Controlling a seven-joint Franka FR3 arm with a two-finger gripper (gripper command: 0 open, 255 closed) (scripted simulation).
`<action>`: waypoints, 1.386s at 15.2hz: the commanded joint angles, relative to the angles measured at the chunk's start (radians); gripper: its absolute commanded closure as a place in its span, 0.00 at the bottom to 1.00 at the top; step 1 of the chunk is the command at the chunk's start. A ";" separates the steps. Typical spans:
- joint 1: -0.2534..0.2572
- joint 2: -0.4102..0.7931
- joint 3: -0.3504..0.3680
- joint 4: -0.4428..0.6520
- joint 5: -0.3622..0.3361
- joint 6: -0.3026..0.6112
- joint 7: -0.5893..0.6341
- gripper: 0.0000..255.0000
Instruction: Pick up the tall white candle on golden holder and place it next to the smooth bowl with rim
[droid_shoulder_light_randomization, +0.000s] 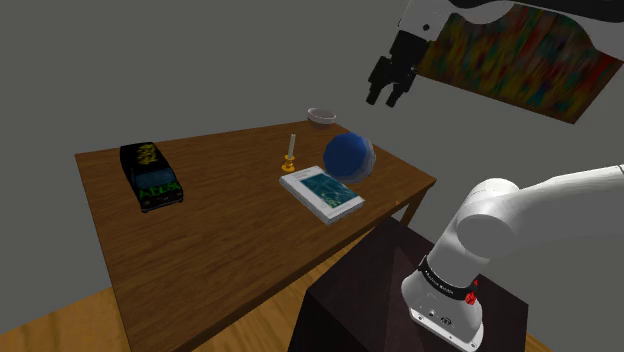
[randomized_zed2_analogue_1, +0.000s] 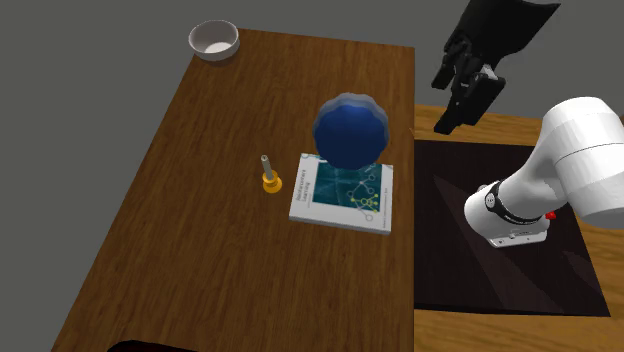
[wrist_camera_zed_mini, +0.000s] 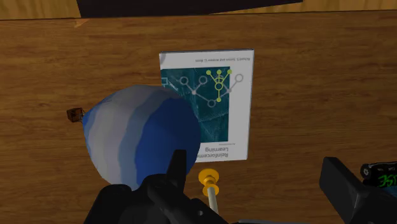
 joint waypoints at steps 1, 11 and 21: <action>0.000 0.000 0.000 0.000 0.000 0.000 0.000 0.00; 0.009 0.157 -0.018 -0.197 -0.009 0.453 -0.078 0.00; 0.046 0.489 -0.057 -0.212 0.033 0.900 -0.181 0.00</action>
